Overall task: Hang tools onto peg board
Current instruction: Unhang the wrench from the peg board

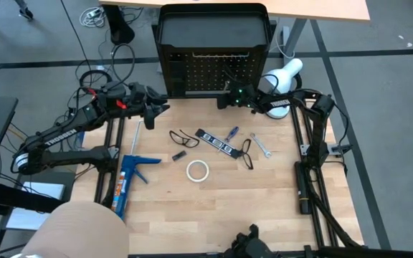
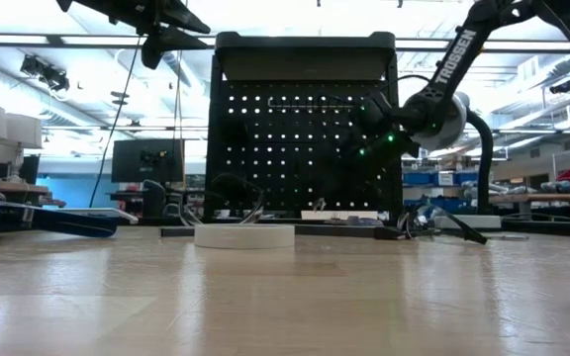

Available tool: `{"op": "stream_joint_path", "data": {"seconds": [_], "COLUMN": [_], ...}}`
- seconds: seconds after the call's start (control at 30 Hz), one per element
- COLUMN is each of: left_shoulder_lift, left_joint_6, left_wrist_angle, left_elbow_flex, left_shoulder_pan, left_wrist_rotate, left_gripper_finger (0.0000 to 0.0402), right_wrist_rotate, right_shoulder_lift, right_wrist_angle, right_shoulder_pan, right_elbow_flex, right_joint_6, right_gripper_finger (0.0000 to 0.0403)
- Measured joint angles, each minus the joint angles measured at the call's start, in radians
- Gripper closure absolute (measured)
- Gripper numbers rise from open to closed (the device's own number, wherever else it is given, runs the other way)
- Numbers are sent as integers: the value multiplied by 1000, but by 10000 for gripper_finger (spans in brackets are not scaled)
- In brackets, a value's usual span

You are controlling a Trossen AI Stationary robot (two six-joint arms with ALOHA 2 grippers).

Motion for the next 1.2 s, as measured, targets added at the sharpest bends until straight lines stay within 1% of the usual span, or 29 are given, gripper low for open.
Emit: {"op": "stream_joint_path", "data": {"seconds": [0.07, 0.1, 0.17, 0.27, 0.4, 0.53, 0.7, 0.8, 0.87, 0.97, 1.07, 1.13, 1.2], "left_shoulder_lift": [0, 0, 0, 0, 2, 22, 36, 35, 34, 35, 34, 35, 35], "left_joint_6": [6, 6, 6, -12, -50, -77, -138, -134, -113, -119, -141, -141, -113], "left_wrist_angle": [0, 1, 0, 1, 1, -5, -5, -5, -9, -26, -44, -104, -156], "left_elbow_flex": [0, 0, 0, 0, 0, 0, 0, 0, 0, 0, 2, 15, 38], "left_shoulder_pan": [0, 0, 0, 0, 0, 0, 0, -14, -33, -60, -84, -99, -106], "left_wrist_rotate": [0, 0, 0, 4, 12, 49, 106, 104, 89, 86, 83, 65, 46], "left_gripper_finger": [245, 245, 245, 245, 245, 245, 245, 245, 245, 245, 245, 245, 245], "right_wrist_rotate": [-64, -77, -76, -50, -46, -91, -51, -59, -80, -96, -94, -98, -126], "right_shoulder_lift": [-5, -12, -38, -91, -171, -268, -378, -399, -397, -408, -444, -453, -453], "right_wrist_angle": [-11, -20, -51, -145, -363, -557, -878, -1075, -1188, -1287, -1366, -1450, -1526], "right_shoulder_pan": [16, 32, 78, 124, 147, 159, 166, 150, 146, 171, 169, 171, 176], "right_elbow_flex": [0, 0, -2, -1, -1, -1, 1, 1, -1, 0, 2, 3, -4], "right_joint_6": [44, 59, 66, 76, 107, 171, 187, 157, 99, 65, 46, 18, -35], "right_gripper_finger": [381, 381, 381, 382, 382, 382, 382, 382, 382, 382, 382, 382, 380]}}
